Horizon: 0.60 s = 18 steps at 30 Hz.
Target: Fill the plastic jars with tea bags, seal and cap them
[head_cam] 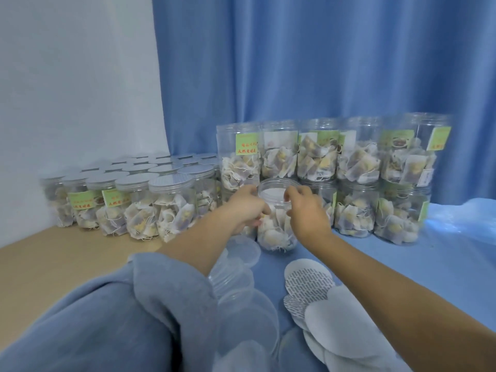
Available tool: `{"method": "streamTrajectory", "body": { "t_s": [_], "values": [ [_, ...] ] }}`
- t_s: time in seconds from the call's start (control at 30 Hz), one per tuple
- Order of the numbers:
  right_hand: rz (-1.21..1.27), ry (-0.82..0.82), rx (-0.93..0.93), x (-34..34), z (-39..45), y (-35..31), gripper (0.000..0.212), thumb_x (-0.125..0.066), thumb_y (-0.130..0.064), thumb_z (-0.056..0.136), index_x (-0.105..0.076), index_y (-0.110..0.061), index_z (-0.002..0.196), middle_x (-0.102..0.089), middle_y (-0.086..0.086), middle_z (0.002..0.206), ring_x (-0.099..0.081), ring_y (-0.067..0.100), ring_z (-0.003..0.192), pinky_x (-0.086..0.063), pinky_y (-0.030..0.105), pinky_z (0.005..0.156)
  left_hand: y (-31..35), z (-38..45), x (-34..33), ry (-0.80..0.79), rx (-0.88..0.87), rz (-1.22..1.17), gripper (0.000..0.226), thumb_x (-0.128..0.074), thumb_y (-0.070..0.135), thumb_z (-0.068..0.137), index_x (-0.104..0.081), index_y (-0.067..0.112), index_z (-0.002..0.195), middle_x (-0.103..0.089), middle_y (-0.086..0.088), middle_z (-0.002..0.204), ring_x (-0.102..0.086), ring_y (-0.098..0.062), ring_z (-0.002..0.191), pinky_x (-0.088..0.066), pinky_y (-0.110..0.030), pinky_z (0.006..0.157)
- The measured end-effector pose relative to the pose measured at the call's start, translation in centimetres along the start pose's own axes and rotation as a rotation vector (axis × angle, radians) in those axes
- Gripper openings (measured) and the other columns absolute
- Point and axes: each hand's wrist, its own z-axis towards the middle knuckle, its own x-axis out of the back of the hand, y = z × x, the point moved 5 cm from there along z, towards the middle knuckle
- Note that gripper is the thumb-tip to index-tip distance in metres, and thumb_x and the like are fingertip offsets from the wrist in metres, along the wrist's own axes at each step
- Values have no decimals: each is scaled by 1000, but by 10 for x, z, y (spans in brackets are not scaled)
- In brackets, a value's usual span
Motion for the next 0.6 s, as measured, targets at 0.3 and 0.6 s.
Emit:
{"method": "streamTrajectory", "body": {
  "t_s": [0.3, 0.6],
  "values": [
    [205, 191, 184, 134, -65, 33, 32, -63, 5, 82, -58, -8, 110, -56, 10, 120, -54, 16, 84, -30, 19, 66, 52, -79, -59, 18, -148, -115, 82, -68, 3, 78, -28, 33, 143, -53, 0, 129, -55, -28, 111, -51, -38, 76],
    [361, 244, 29, 193, -175, 114, 35, -64, 7, 79, -61, -9, 109, -63, 3, 113, -48, 11, 83, -28, 7, 68, 50, -166, -175, -16, -213, -163, 55, -73, 25, 80, -44, 21, 127, -59, -3, 123, -55, -26, 113, -48, -46, 96]
  ]
}}
